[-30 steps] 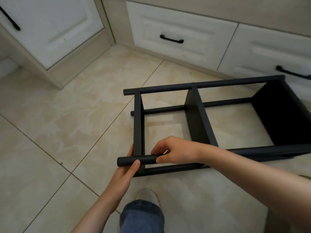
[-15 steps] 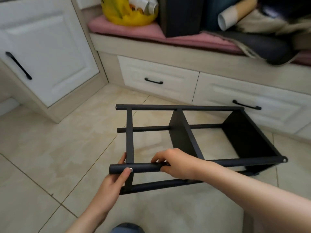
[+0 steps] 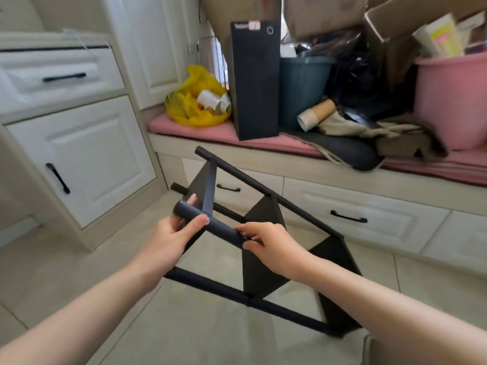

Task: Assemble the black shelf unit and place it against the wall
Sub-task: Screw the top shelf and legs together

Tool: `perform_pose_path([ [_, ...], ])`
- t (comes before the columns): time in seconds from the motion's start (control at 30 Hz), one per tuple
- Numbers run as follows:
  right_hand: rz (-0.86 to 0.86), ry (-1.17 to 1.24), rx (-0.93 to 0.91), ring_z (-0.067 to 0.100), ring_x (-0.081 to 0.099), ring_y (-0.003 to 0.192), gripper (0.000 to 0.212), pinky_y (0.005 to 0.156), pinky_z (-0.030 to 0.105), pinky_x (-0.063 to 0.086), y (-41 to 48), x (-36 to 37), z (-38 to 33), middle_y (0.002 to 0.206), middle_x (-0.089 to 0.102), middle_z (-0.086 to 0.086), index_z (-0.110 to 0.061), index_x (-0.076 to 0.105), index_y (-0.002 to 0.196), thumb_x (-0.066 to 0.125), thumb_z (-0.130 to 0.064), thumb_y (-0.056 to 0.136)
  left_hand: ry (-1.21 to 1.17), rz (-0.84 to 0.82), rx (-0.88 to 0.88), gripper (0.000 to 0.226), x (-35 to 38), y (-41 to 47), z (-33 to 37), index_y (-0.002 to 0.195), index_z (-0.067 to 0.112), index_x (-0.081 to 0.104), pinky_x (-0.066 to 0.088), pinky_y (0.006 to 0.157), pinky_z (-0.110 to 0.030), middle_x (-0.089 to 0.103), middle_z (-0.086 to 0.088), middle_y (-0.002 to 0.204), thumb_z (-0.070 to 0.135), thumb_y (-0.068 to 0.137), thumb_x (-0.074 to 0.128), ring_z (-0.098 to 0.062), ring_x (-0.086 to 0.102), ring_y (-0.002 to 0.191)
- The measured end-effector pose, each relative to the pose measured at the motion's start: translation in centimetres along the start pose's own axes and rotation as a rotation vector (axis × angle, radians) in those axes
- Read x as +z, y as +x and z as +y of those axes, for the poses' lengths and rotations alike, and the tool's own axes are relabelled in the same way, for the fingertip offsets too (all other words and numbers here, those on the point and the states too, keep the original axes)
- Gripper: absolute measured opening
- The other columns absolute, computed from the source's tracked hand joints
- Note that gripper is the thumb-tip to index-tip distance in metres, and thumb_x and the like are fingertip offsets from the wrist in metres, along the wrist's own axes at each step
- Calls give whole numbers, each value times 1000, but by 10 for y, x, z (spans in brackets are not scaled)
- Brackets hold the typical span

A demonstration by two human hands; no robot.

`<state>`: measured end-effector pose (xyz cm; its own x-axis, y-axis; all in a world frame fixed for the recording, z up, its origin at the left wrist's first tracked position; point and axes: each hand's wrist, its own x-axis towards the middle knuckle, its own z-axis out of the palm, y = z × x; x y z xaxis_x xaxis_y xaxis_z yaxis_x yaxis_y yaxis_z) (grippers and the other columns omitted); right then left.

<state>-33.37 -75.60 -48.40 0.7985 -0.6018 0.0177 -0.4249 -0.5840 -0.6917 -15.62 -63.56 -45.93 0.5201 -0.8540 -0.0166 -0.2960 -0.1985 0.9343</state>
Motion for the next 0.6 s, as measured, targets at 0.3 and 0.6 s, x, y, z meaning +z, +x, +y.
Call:
perform_pose_path([
  [0.3, 219, 358, 86, 12, 67, 106, 40, 96, 34, 55, -27, -50, -22, 120, 70, -1, -23, 63, 133, 61, -6, 96, 96, 50, 202, 41, 22, 7, 100, 133, 27, 58, 38, 82, -14, 62, 18, 116, 34, 94, 69, -5, 57, 116],
  [0.6, 249, 700, 159, 12, 73, 91, 31, 79, 34, 62, -59, -48, -23, 96, 77, -4, -33, 72, 100, 73, -5, 87, 119, 249, 318, 34, 68, -25, 119, 115, 20, 59, 37, 115, -49, 63, 19, 99, 34, 89, 76, -22, 60, 122],
])
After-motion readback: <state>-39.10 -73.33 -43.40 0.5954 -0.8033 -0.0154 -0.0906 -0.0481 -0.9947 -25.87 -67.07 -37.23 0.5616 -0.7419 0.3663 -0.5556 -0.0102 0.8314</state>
